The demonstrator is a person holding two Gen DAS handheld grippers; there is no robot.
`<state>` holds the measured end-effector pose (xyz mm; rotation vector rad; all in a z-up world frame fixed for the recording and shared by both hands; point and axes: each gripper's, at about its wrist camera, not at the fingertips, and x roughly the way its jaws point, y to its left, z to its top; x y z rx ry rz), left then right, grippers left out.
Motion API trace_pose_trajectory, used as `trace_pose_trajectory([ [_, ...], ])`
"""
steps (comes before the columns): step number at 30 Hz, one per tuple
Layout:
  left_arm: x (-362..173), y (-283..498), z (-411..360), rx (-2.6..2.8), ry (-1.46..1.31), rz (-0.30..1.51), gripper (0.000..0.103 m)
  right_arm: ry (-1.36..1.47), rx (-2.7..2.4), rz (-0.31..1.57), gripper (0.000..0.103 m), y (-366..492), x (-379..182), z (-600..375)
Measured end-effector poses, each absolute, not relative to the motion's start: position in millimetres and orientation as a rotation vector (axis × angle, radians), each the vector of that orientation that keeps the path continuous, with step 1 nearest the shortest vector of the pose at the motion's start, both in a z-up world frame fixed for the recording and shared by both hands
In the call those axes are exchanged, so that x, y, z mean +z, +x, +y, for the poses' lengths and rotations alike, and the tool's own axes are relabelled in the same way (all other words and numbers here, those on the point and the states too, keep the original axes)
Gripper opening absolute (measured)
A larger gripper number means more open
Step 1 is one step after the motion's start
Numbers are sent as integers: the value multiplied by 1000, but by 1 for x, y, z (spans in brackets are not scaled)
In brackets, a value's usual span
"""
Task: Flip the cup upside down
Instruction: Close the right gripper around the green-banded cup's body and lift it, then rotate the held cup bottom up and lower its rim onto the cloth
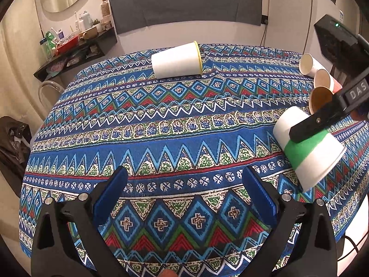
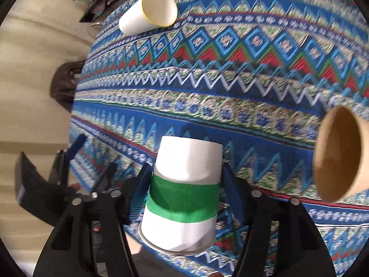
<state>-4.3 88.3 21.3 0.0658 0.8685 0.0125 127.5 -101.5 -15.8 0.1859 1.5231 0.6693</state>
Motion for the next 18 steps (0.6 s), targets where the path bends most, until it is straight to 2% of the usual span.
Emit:
trace_pose_trajectory([
  [7,23,2,84,10,71,865,97,274,694,1313,57,126,8,-124],
  [18,25,22,74,31,35,859,97,99,554,806,57,115,39,-143],
])
